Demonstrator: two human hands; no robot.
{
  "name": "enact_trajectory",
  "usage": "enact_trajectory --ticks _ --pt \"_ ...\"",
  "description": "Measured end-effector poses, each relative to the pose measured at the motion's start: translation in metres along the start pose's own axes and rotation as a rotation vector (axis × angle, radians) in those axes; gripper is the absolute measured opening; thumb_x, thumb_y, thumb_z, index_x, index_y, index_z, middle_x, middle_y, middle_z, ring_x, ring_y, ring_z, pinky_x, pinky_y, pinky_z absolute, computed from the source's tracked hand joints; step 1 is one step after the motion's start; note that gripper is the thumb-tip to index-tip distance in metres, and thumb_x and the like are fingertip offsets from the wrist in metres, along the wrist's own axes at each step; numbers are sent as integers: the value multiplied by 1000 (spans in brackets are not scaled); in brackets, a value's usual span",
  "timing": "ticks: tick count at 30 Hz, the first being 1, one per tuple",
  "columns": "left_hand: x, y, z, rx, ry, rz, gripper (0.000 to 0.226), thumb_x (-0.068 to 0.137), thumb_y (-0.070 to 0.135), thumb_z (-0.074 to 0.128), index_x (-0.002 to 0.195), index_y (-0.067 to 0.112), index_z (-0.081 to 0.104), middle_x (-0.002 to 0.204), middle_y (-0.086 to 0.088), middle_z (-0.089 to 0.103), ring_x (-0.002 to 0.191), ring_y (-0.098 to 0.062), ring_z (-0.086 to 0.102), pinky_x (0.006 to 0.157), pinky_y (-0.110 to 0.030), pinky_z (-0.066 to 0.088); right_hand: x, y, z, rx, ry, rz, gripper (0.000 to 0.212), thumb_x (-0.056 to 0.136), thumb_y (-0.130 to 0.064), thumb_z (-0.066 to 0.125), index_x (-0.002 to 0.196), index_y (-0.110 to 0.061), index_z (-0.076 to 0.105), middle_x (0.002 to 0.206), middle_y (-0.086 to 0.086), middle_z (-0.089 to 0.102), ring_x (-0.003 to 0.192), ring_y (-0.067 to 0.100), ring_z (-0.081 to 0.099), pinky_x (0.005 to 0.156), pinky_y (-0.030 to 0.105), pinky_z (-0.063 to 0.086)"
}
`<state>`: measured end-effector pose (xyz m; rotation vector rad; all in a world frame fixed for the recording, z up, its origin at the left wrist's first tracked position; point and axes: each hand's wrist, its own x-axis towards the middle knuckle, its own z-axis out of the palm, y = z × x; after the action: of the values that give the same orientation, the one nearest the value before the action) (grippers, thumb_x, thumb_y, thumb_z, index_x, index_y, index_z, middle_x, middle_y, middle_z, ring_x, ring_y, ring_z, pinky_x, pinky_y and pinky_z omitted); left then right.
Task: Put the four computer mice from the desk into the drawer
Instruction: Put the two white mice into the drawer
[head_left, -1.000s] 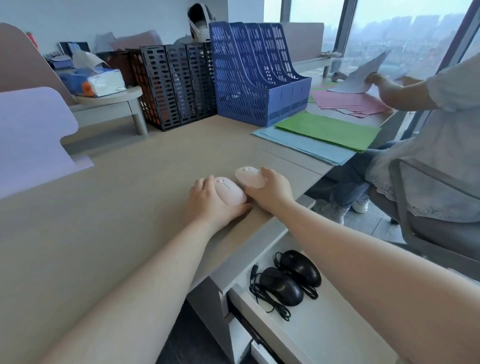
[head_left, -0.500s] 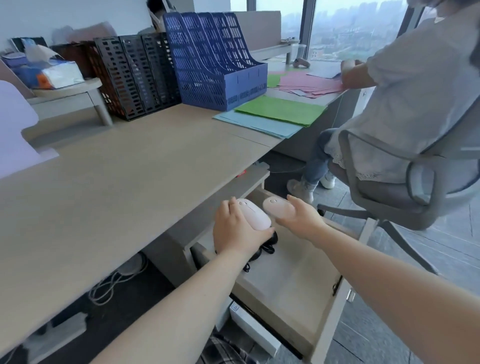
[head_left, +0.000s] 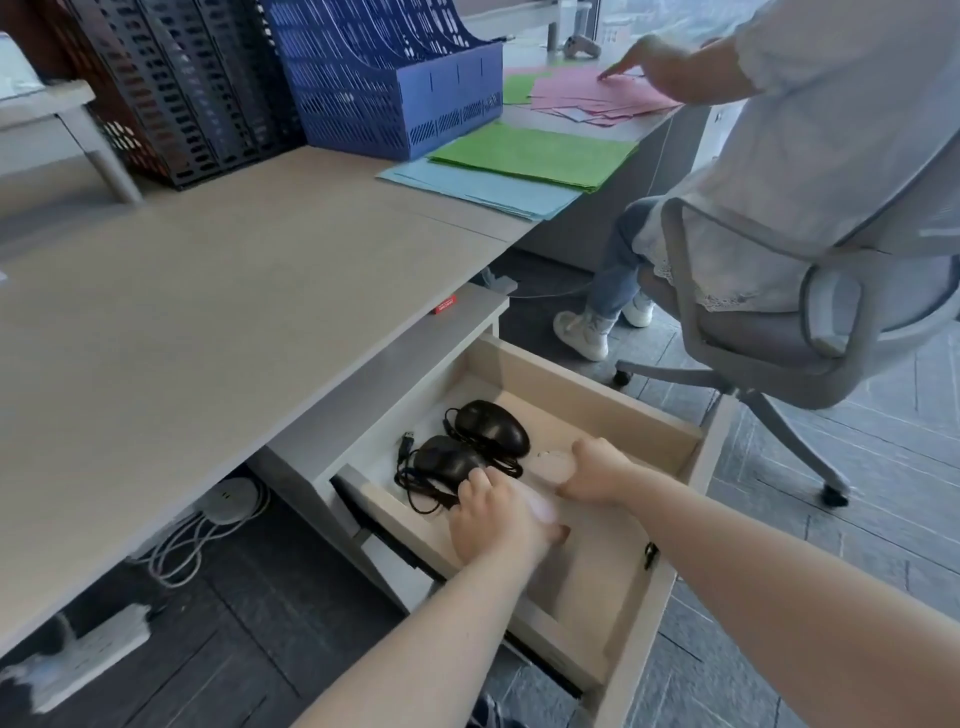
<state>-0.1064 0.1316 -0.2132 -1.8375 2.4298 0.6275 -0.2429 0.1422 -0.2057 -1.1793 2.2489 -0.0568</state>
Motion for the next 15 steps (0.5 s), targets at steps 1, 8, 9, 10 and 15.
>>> enact_trajectory --ticks 1,8,9,10,15 --pt "1 2 3 23 -10 2 99 57 64 73 133 14 37 133 -2 41 126 -21 39 101 -34 38 3 0 1 1 8 -7 51 81 -37 67 117 -2 57 121 14 61 109 27 59 76 29 46" --pt "12 5 19 86 -127 -34 112 51 68 78 135 10 32 130 -5 40 123 -21 49 98 -31 41 16 2 12 -46 29 -46 57 77 -25 71 123 -1 47 129 18 51 118 29 53 87 28 46" --pt "13 5 20 91 -141 -36 111 53 67 77 136 10 31 130 -5 39 122 -20 50 97 -31 41 17 2 13 -67 28 -59 58 76 -26 73 122 -1 47 129 19 50 119 30 52 89 30 46" --pt "13 5 21 91 -156 -40 108 56 67 76 136 11 30 129 -5 38 122 -21 50 96 -30 42 17 3 15 -89 26 -71 60 74 -27 75 122 -1 47 128 19 50 118 31 52 91 31 47" --pt "13 4 23 71 -159 -74 101 58 59 79 135 12 34 128 -3 37 121 -20 51 94 -30 46 18 5 20 -165 4 -117 66 69 -35 78 119 -4 48 125 19 51 117 34 52 92 33 47"
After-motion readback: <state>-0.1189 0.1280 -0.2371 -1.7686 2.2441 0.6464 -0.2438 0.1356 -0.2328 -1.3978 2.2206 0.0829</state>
